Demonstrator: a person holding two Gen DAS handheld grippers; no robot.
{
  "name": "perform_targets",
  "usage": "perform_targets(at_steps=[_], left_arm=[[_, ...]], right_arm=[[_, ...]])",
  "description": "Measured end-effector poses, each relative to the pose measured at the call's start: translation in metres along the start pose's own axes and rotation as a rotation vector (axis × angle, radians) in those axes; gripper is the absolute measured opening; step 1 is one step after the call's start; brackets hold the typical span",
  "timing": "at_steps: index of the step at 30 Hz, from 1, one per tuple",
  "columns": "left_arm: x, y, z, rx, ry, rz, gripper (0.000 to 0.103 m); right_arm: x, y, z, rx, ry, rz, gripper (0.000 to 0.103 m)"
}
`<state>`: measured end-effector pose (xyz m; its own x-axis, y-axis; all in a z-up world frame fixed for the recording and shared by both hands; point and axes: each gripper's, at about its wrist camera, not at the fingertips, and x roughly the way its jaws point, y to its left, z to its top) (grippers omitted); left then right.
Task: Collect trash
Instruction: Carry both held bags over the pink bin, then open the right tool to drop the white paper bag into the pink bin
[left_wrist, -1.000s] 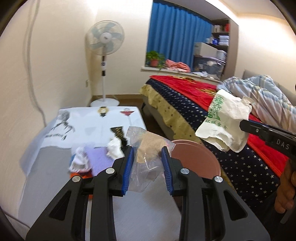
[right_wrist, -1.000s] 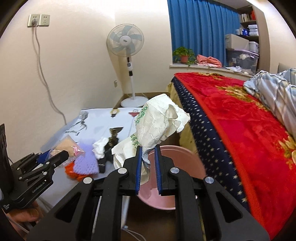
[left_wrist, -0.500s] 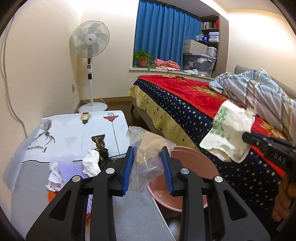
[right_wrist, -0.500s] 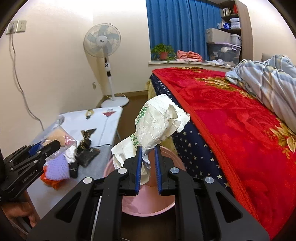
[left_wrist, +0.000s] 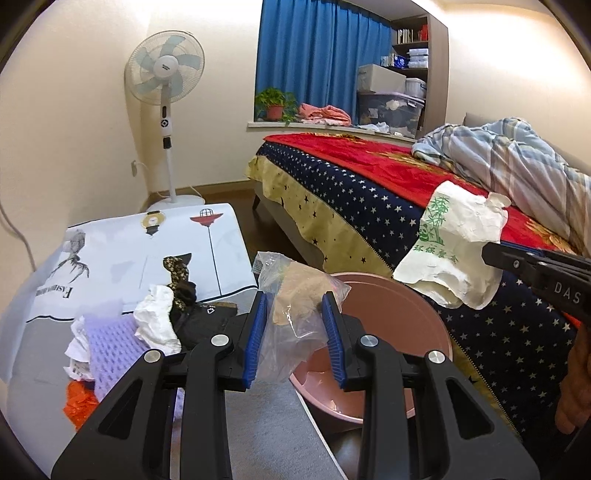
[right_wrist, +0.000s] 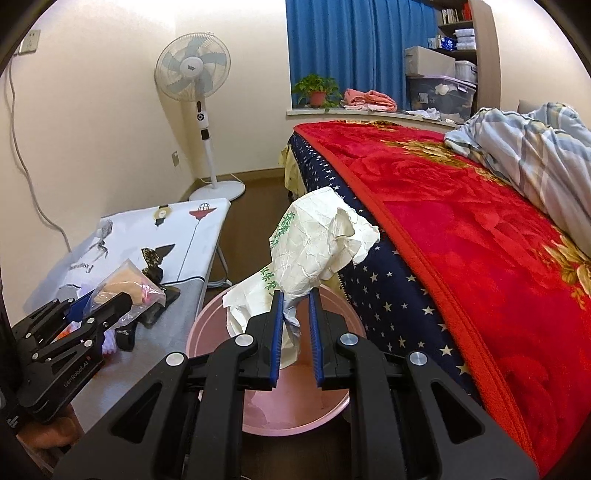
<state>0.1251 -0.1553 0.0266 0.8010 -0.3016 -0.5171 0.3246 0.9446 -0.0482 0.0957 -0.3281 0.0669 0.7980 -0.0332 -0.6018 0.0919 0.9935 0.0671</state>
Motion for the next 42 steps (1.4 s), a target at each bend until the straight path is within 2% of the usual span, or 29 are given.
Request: perform_targets(at_steps=[18, 31, 35, 37, 38, 42], left_arm=[[0.033, -0.01, -0.002, -0.024, 0.042, -0.057, 0.031], [0.05, -0.018, -0.002, -0.026, 0.063, -0.073, 0.031], [0.054, -0.022, -0.003, -0.029, 0.078, -0.098, 0.033], [0.057, -0.021, -0.004, -0.031, 0.085, -0.09, 0.052], [0.057, -0.02, -0.005, -0.033, 0.081, -0.081, 0.054], [0.055, -0.016, -0.006, -0.041, 0.081, -0.08, 0.054]], right_arm=[[0.015, 0.006, -0.004, -0.039, 0.026, -0.089, 0.014], [0.02, 0.003, -0.003, -0.031, 0.035, -0.098, 0.015], [0.022, -0.002, -0.003, -0.01, 0.036, -0.116, 0.022], [0.022, -0.004, -0.004, -0.001, 0.034, -0.128, 0.042], [0.022, -0.005, -0.004, 0.001, 0.029, -0.138, 0.046], [0.02, -0.006, -0.004, 0.0, 0.02, -0.143, 0.048]])
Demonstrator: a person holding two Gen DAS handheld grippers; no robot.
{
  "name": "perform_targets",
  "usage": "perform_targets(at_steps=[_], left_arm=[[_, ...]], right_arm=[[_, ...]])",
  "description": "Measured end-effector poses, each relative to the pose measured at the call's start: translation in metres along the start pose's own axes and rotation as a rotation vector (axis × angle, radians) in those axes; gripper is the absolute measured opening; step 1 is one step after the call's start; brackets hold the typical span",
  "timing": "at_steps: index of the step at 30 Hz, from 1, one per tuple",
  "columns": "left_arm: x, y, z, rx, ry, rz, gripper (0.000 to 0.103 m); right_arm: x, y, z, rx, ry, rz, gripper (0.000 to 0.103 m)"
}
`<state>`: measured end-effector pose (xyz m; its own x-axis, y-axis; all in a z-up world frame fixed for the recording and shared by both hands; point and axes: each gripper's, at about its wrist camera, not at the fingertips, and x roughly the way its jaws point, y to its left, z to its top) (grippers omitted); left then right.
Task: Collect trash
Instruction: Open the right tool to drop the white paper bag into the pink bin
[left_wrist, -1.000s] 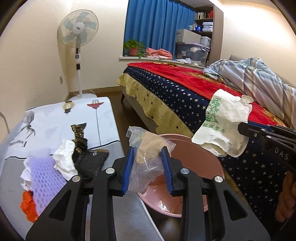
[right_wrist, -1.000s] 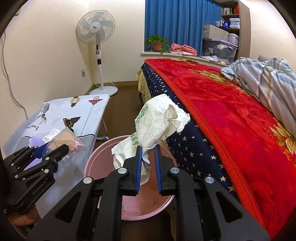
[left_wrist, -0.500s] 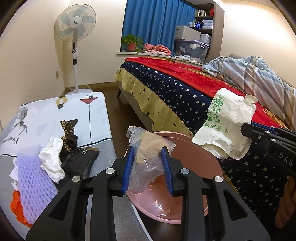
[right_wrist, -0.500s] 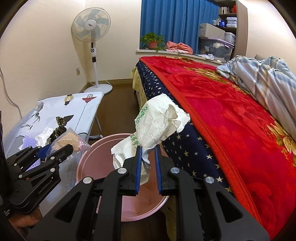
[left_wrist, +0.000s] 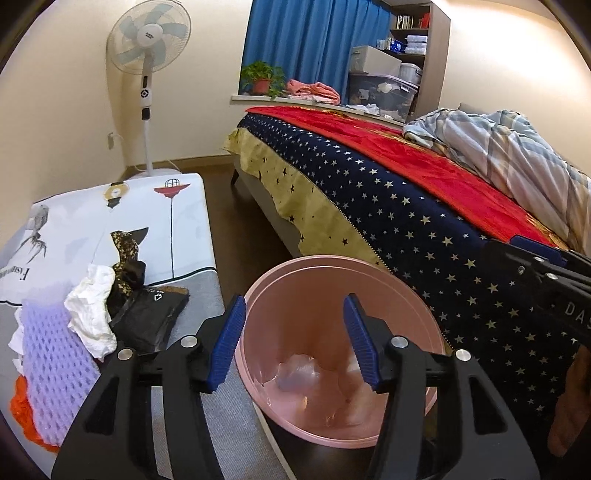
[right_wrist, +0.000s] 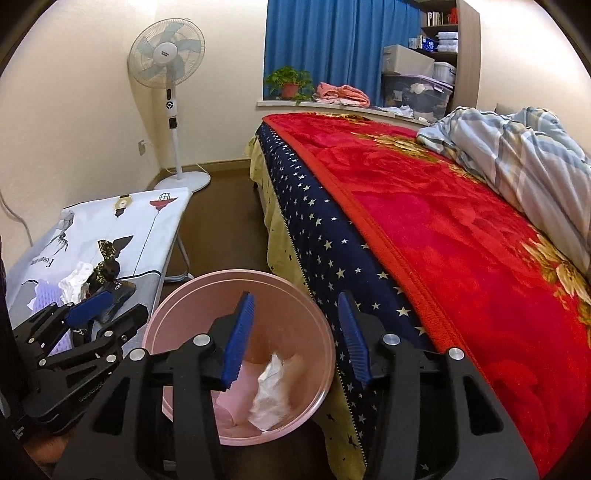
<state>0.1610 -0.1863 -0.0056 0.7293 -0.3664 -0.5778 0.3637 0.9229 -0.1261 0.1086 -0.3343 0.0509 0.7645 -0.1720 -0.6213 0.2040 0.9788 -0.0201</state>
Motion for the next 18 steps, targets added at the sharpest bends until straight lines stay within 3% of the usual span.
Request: perform_targets(at_steps=[18], left_arm=[[-0.034, 0.015, 0.001, 0.005, -0.046, 0.006, 0.054]], right_arm=[[-0.018, 0.017, 0.002, -0.036, -0.084, 0.032, 0.048]])
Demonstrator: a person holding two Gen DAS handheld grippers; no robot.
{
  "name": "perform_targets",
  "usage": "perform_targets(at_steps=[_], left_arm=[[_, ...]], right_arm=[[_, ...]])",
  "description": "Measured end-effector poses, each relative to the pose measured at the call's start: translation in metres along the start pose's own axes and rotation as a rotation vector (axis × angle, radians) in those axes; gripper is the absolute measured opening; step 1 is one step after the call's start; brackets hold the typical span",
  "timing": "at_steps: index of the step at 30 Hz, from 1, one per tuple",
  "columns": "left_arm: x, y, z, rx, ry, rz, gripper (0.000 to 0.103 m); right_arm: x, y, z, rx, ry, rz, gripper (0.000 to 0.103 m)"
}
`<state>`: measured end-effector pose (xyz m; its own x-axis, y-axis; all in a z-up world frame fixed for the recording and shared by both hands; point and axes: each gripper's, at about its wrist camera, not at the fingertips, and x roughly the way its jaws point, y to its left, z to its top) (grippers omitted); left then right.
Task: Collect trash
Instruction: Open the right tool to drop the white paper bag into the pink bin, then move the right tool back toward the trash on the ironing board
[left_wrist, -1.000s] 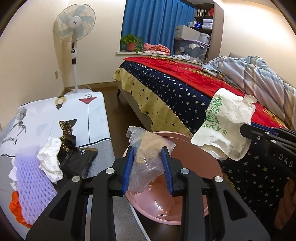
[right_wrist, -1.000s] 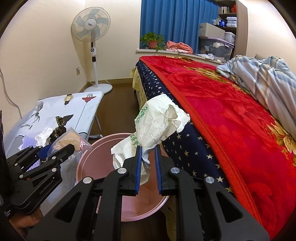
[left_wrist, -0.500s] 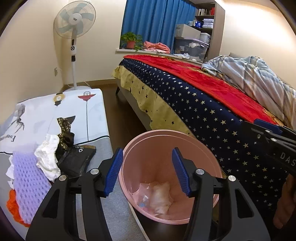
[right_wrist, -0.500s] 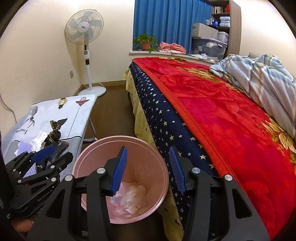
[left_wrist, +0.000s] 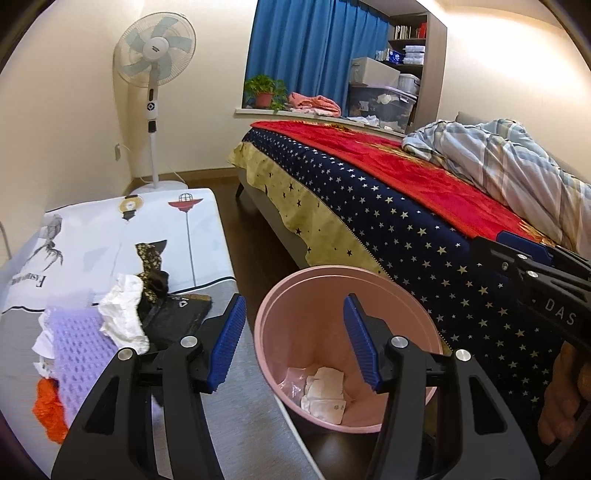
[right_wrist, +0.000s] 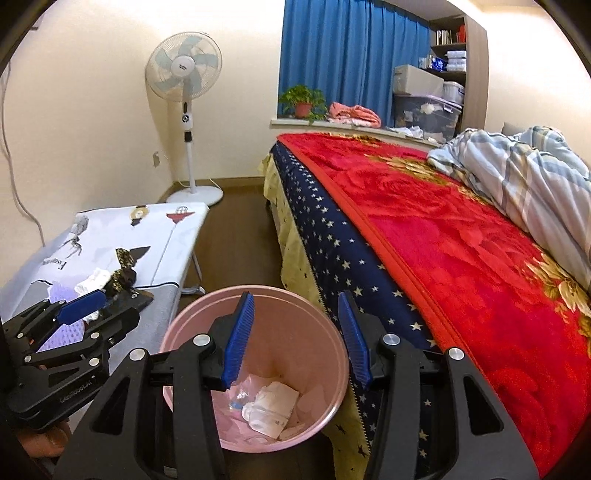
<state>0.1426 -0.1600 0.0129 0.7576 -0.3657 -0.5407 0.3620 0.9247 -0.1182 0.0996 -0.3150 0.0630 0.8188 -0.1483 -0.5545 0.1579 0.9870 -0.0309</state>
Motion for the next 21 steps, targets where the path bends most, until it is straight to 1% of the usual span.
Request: perform_targets(at_steps=[3, 8, 10, 12, 16, 21], left_arm=[[-0.008, 0.007, 0.0, -0.009, -0.008, 0.01, 0.054], [-0.027, 0.021, -0.001, -0.029, -0.029, 0.031, 0.054], [-0.035, 0.028, -0.003, -0.037, -0.034, 0.042, 0.054], [-0.042, 0.038, -0.005, -0.048, -0.037, 0.059, 0.054], [-0.057, 0.056, -0.009, -0.072, -0.045, 0.096, 0.054], [-0.073, 0.081, -0.017, -0.115, -0.046, 0.152, 0.054]], right_arm=[[-0.005, 0.002, 0.001, 0.005, -0.028, 0.021, 0.049], [-0.01, 0.007, 0.002, 0.02, -0.035, 0.075, 0.049], [-0.014, 0.013, 0.002, 0.009, -0.044, 0.075, 0.049], [-0.015, 0.018, 0.001, -0.003, -0.045, 0.079, 0.049], [-0.02, 0.031, -0.001, -0.023, -0.048, 0.114, 0.049], [-0.021, 0.053, -0.004, -0.037, -0.042, 0.179, 0.049]])
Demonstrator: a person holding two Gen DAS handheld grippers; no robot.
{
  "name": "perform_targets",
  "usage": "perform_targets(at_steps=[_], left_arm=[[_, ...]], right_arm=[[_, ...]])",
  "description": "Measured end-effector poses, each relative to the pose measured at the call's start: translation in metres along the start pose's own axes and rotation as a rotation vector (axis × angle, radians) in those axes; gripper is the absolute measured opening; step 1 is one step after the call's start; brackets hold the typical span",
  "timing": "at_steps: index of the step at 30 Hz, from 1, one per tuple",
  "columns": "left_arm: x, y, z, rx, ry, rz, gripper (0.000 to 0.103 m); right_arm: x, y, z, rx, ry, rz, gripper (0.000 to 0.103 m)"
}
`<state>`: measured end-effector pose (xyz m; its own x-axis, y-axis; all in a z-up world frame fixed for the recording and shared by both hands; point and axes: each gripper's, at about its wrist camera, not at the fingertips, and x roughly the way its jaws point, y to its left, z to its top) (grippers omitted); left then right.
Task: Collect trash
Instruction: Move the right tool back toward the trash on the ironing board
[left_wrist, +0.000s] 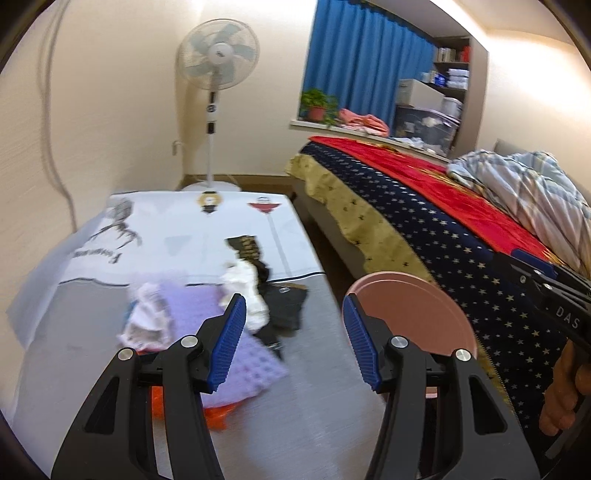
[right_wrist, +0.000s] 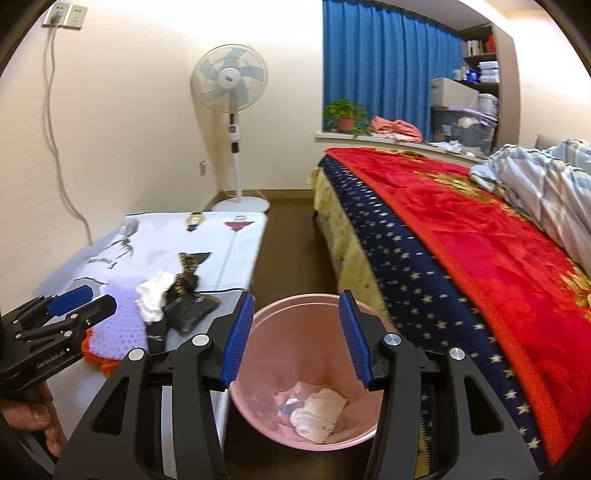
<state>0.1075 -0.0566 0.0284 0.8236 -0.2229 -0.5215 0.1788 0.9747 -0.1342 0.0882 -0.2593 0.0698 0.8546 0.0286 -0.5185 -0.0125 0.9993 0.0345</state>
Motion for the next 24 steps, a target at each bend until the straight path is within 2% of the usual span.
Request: perform_targets(at_steps=[5, 10, 24], left_arm=[[-0.002, 0.025, -0.005, -0.037, 0.017, 0.048, 0.053], [0.008, 0.043, -0.013, -0.08, 0.055, 0.078, 0.048], [0.048, 0.067, -0.033, -0.167, 0.167, 0.086, 0.048]], right_arm=[[0.009, 0.021, -0.004, -0.006, 0.016, 0.069, 0.045], [0.021, 0.042, -0.004, -0.018, 0.03, 0.137, 0.039], [0.071, 0.085, 0.002, 0.001, 0.075, 0.27, 0.039]])
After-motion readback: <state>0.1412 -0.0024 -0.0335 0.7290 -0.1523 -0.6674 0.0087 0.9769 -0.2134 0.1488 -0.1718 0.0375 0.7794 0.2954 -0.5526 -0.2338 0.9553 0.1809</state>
